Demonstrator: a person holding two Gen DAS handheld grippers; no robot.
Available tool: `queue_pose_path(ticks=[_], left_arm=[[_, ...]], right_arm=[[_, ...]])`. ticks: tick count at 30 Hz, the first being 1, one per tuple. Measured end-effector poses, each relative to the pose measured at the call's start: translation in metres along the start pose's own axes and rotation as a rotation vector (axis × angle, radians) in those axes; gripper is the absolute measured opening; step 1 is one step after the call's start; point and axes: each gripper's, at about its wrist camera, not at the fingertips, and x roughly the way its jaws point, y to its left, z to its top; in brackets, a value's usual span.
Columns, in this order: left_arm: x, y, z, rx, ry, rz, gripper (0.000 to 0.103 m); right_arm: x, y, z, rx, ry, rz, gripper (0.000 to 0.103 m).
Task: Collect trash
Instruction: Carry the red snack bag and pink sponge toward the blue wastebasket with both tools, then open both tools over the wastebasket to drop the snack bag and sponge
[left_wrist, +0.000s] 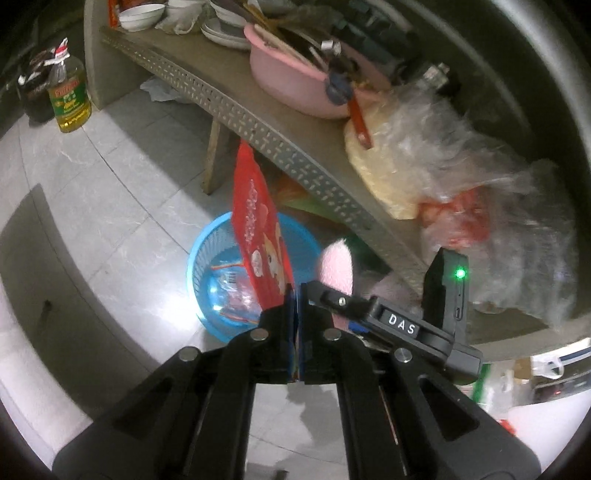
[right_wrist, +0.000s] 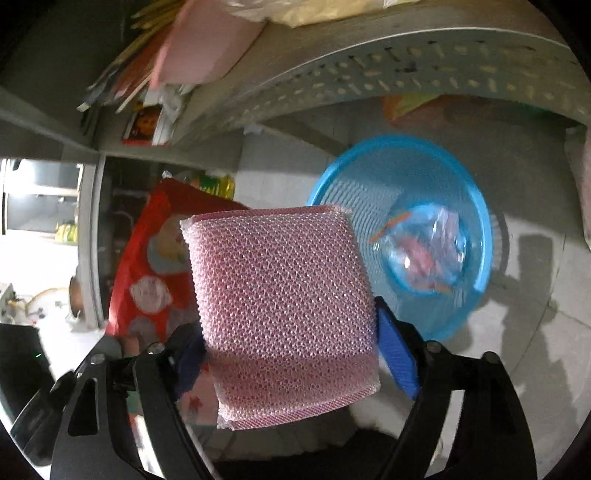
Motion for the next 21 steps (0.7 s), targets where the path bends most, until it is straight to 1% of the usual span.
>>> queue_pose_path(ticks=[1, 2, 3, 4, 5, 6, 7, 9, 14, 18, 21], left_arm=[[0.007, -0.001, 0.003, 0.007, 0.01, 0.012, 0.006], [0.017, 0.0, 0.005, 0.012, 0.024, 0.042, 0.011], [0.022, 0.001, 0.006, 0.009, 0.029, 0.063, 0.025], [0.025, 0.002, 0.007, 0.003, 0.032, 0.074, 0.034], [0.026, 0.002, 0.006, -0.007, 0.031, 0.069, 0.035], [0.025, 0.003, 0.005, -0.013, 0.03, 0.053, 0.036], [0.022, 0.003, 0.003, -0.015, 0.028, 0.035, 0.038], [0.015, 0.004, 0.0, -0.009, 0.015, 0.025, 0.04], [-0.012, 0.005, -0.008, 0.002, -0.013, 0.025, 0.04], [-0.042, 0.004, -0.019, 0.019, -0.049, 0.035, 0.045], [-0.067, 0.004, -0.032, 0.023, -0.07, 0.035, 0.046]], right_arm=[[0.01, -0.007, 0.006, 0.014, -0.014, -0.025, 0.087], [0.017, -0.013, 0.008, 0.028, -0.022, -0.052, 0.087], [0.024, -0.02, 0.01, 0.045, -0.023, -0.089, 0.087], [0.03, -0.028, 0.011, 0.071, -0.018, -0.123, 0.087], [0.034, -0.036, 0.01, 0.105, -0.011, -0.131, 0.087], [0.035, -0.045, 0.006, 0.145, -0.007, -0.119, 0.087], [0.034, -0.049, 0.004, 0.158, -0.008, -0.11, 0.087], [0.03, -0.052, -0.003, 0.156, -0.019, -0.115, 0.087], [0.011, -0.055, -0.017, 0.168, -0.064, -0.114, 0.087], [-0.008, -0.047, -0.026, 0.135, -0.104, -0.125, 0.087], [-0.026, -0.029, -0.037, 0.068, -0.129, -0.122, 0.087]])
